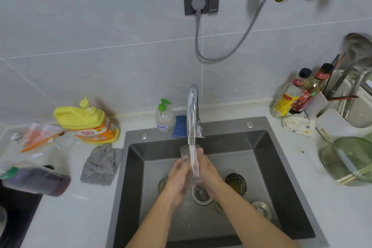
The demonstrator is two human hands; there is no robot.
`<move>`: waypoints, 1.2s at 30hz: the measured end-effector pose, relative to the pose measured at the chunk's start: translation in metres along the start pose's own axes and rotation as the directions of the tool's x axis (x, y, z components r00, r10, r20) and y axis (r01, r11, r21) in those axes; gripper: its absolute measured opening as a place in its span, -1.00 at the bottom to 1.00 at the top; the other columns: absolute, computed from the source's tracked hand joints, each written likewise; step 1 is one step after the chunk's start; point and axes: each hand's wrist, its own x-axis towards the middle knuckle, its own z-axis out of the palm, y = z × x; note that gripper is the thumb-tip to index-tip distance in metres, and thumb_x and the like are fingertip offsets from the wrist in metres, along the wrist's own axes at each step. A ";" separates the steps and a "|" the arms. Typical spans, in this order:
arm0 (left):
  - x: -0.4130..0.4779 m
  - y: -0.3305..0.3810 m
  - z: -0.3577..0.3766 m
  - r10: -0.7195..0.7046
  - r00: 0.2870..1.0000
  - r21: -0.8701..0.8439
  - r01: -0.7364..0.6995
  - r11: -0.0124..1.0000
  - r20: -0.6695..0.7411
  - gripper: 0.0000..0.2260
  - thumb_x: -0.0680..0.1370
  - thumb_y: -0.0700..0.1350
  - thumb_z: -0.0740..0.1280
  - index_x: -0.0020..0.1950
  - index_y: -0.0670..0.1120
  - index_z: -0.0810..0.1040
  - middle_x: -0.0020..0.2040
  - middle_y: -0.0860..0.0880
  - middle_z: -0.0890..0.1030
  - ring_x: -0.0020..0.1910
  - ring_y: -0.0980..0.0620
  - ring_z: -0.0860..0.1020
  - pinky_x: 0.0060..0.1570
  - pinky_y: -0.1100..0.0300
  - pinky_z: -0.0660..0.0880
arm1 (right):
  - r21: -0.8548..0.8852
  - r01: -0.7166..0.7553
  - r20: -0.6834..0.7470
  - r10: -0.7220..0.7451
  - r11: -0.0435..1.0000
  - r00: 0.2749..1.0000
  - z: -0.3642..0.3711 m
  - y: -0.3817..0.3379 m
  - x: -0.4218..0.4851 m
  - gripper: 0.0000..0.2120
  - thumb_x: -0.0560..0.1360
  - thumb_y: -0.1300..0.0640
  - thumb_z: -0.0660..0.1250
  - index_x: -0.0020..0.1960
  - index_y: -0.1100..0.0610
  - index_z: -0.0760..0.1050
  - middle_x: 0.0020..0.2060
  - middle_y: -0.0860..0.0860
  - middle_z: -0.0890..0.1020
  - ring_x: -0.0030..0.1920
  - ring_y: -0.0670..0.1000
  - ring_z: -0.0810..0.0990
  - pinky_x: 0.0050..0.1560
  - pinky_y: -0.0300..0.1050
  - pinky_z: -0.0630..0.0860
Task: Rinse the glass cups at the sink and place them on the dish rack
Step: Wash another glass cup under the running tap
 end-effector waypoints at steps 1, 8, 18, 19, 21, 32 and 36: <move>0.001 0.001 -0.003 -0.001 1.000 0.012 0.001 1.000 0.006 -0.71 0.63 -0.12 0.43 0.35 -0.10 0.58 0.17 -0.17 0.73 0.12 -0.19 0.71 -0.09 -0.01 0.65 | 0.067 -0.042 0.046 0.039 0.997 0.998 -0.002 0.000 -0.001 -0.37 0.61 -0.42 0.01 0.41 -0.06 0.53 0.26 0.06 0.67 0.25 0.13 0.66 0.33 0.20 0.56; -0.003 0.004 -0.004 0.176 0.984 0.317 -0.170 0.933 0.009 -0.38 0.24 -0.07 0.70 0.23 0.13 0.55 0.23 -0.04 0.64 0.21 -0.06 0.61 0.12 -0.01 0.59 | 0.185 -0.049 0.111 0.029 0.981 0.993 -0.020 0.002 -0.008 -0.64 0.69 -0.20 0.16 0.40 -0.18 0.55 0.29 0.04 0.66 0.30 0.18 0.61 0.31 0.39 0.51; -0.023 0.011 0.010 0.201 0.971 0.404 -0.235 0.884 0.125 -0.43 0.48 -0.25 0.57 0.36 0.13 0.43 0.25 -0.05 0.59 0.14 0.04 0.62 -0.10 0.30 0.62 | -0.144 0.332 0.127 -0.316 0.932 0.940 -0.036 0.000 -0.023 -0.36 0.55 -0.18 0.40 0.58 -0.22 0.28 0.46 -0.21 0.44 0.43 -0.10 0.45 0.36 -0.07 0.49; -0.021 0.012 0.008 0.199 0.972 0.394 -0.233 0.889 0.126 -0.38 0.43 -0.21 0.62 0.37 0.16 0.47 0.24 -0.05 0.61 0.18 0.01 0.62 0.05 0.22 0.62 | -0.151 0.348 0.132 -0.330 0.925 0.935 -0.039 -0.001 -0.023 -0.36 0.53 -0.17 0.42 0.57 -0.20 0.31 0.44 -0.21 0.47 0.41 -0.11 0.48 0.30 -0.16 0.53; -0.021 0.014 0.008 0.205 0.972 0.388 -0.232 0.892 0.110 -0.40 0.37 -0.18 0.67 0.30 0.17 0.54 0.20 -0.04 0.65 0.20 -0.03 0.63 0.23 0.07 0.58 | -0.127 0.358 0.124 -0.343 0.925 0.931 -0.041 -0.003 -0.023 -0.43 0.53 -0.11 0.45 0.51 -0.13 0.43 0.41 -0.17 0.54 0.36 -0.12 0.55 0.17 -0.34 0.58; -0.038 0.011 0.017 0.184 0.976 0.512 -0.218 0.831 0.118 -0.57 0.51 -0.09 0.57 0.27 0.02 0.44 0.20 0.01 0.62 0.13 0.13 0.61 -0.09 0.34 0.52 | -0.141 0.271 0.086 -0.261 0.952 0.962 -0.048 0.001 -0.027 -0.43 0.36 -0.23 0.55 0.31 -0.07 0.59 0.08 -0.04 0.73 0.07 -0.04 0.73 0.04 -0.14 0.66; -0.039 0.014 0.009 0.123 0.982 0.462 -0.175 0.869 0.141 -0.45 0.47 0.09 0.58 0.37 0.07 0.42 0.30 0.01 0.64 0.26 0.10 0.61 0.17 0.26 0.51 | -0.187 0.277 0.062 -0.270 0.943 0.961 -0.041 -0.006 -0.029 -0.46 0.38 -0.29 0.44 0.18 0.04 0.52 0.03 -0.02 0.73 0.04 -0.07 0.71 -0.02 -0.24 0.58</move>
